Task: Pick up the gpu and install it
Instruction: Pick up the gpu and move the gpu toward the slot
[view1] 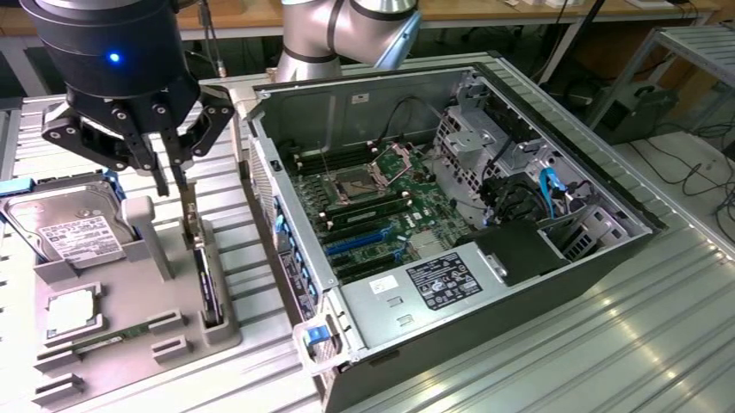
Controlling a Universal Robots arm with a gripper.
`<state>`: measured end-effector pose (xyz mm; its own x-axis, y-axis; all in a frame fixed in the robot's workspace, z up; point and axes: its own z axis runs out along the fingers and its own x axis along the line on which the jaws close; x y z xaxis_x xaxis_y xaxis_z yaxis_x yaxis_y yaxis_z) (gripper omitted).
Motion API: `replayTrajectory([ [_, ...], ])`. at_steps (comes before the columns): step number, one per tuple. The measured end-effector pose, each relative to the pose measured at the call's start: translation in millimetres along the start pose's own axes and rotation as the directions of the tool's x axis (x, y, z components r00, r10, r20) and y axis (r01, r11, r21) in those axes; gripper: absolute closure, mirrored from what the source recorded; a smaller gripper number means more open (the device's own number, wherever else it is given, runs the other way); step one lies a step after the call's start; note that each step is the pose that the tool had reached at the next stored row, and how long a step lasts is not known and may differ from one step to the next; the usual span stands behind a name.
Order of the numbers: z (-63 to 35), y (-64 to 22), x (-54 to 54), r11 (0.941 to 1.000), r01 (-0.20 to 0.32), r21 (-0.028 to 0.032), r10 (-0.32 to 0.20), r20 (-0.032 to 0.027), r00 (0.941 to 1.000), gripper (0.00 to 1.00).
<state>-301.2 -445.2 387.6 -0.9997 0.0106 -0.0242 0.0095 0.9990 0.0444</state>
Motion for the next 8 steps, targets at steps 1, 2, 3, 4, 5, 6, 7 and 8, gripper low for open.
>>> replayTrajectory([
  [1, 0.0, 0.0, 0.0, 1.0000, 0.000, 0.0000, 0.000, 0.0000, 1.0000, 0.71],
  [2, 0.0, 0.0, 0.0, 1.0000, 0.000, 0.0001, 0.000, 0.0000, 1.0000, 0.71],
  [3, 0.0, 0.0, 0.0, 1.0000, 0.000, 0.0001, 0.000, -0.0001, 1.0000, 0.64],
  [4, 0.0, 0.0, 0.0, 1.0000, 0.000, 0.0000, 0.000, 0.0000, 1.0000, 0.58],
  [5, 0.0, 0.0, 0.0, 1.0000, 0.000, 0.0000, 0.000, 0.0000, 1.0000, 0.52],
  [6, 0.0, 0.0, 0.0, 1.0000, 0.000, 0.0000, 0.000, 0.0000, 1.0000, 0.46],
  [7, 0.0, 0.0, 0.0, 1.0000, 0.000, 0.0000, 0.000, 0.0000, 1.0000, 0.40],
  [8, 0.1, 0.0, 0.0, 1.0000, 0.000, 0.0001, 0.000, -0.0001, 1.0000, 0.40],
])
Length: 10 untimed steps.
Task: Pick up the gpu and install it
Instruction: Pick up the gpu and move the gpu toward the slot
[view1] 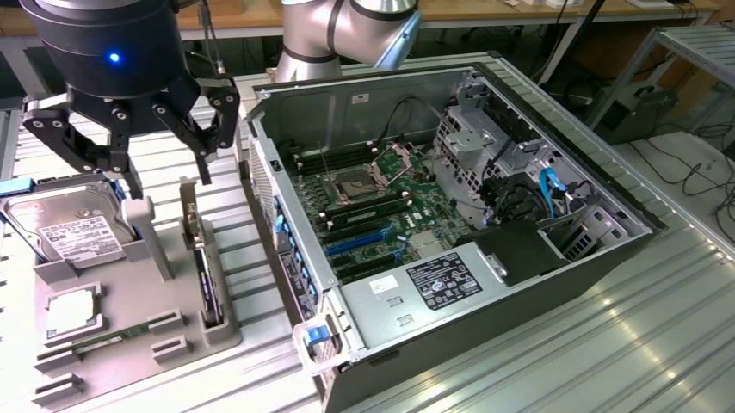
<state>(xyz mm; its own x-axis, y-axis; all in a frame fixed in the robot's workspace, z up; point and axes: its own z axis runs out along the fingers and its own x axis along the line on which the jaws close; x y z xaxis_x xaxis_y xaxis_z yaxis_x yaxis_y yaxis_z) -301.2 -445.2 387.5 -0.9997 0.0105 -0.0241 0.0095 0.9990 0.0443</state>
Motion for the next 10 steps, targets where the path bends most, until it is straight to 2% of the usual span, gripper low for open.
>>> replayTrajectory([
  [1, 0.6, 0.6, 0.1, 1.0000, 0.000, -0.0001, 0.000, 0.0002, 1.0000, 0.34],
  [5, 2.4, 2.1, 0.1, 1.0000, 0.001, 0.0000, -0.001, 0.0000, 1.0000, 0.34],
  [10, 4.8, 2.0, 0.1, 1.0000, 0.002, 0.0002, -0.002, 0.0029, 1.0000, 0.34],
])
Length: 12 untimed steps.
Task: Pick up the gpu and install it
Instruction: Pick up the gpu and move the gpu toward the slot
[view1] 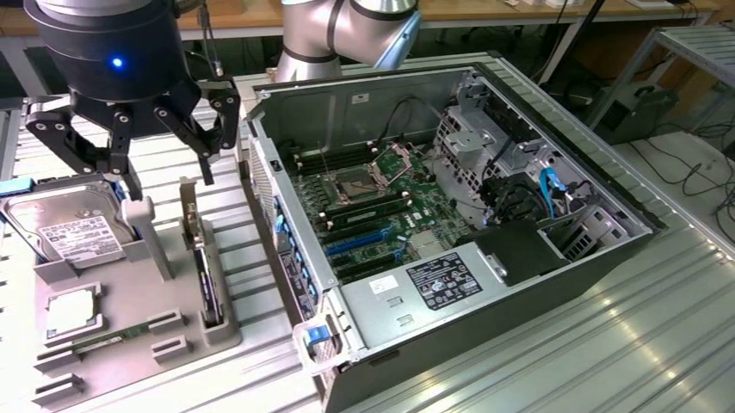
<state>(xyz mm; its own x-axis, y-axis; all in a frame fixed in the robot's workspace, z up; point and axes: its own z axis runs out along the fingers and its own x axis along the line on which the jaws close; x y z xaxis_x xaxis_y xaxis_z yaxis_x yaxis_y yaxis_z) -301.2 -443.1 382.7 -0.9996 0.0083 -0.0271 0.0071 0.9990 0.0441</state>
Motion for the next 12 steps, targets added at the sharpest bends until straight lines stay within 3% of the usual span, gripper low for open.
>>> replayTrajectory([
  [12, 8.9, -0.4, 0.3, 1.0000, 0.000, -0.0001, 0.000, 0.0010, 1.0000, 0.34],
])
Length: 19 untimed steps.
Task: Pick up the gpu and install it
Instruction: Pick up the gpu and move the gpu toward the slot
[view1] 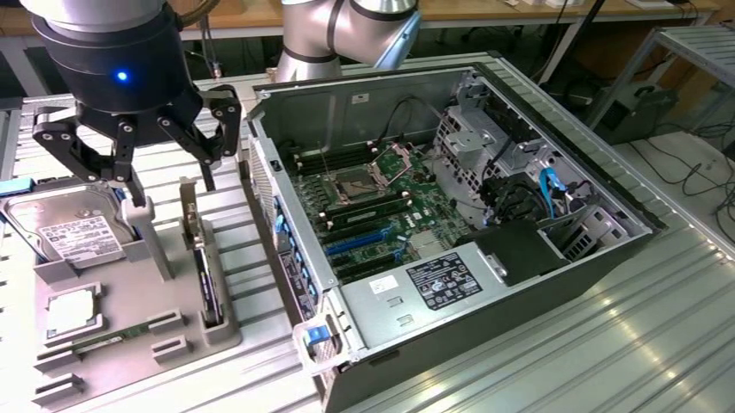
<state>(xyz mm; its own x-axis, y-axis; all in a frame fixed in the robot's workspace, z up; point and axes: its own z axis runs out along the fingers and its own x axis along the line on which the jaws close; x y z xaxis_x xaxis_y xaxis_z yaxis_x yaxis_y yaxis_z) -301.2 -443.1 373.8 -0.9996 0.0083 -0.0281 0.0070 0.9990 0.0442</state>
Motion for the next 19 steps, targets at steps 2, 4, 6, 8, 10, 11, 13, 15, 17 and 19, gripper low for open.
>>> replayTrajectory([
  [2, 1.7, -0.1, 0.0, 1.0000, 0.000, 0.0000, 0.000, 0.0002, 1.0000, 0.34],
  [4, 3.7, -0.2, 0.1, 1.0000, 0.000, 0.0000, 0.000, 0.0006, 1.0000, 0.34],
  [6, 5.1, -0.2, 0.1, 1.0000, 0.000, 0.0001, 0.000, 0.0008, 1.0000, 0.34],
  [8, 6.8, -0.3, 0.2, 1.0000, 0.000, 0.0000, 0.000, 0.0009, 1.0000, 0.34],
  [10, 8.2, -0.4, 0.2, 1.0000, 0.000, 0.0000, 0.000, 0.0009, 1.0000, 0.34],
  [11, 8.9, -0.4, 0.3, 1.0000, 0.000, 0.0000, 0.000, 0.0009, 1.0000, 0.34],
  [13, 10.3, -0.5, 0.3, 1.0000, 0.000, 0.0000, 0.000, 0.0009, 1.0000, 0.34],
  [15, 11.6, -0.5, 0.3, 1.0000, 0.000, 0.0000, 0.000, 0.0011, 1.0000, 0.34],
  [17, 12.9, -0.6, 0.4, 1.0000, 0.000, 0.0000, 0.000, 0.0011, 1.0000, 0.34],
  [19, 14.2, -0.6, 0.4, 1.0000, 0.000, 0.0000, 0.000, 0.0011, 1.0000, 0.34],
])
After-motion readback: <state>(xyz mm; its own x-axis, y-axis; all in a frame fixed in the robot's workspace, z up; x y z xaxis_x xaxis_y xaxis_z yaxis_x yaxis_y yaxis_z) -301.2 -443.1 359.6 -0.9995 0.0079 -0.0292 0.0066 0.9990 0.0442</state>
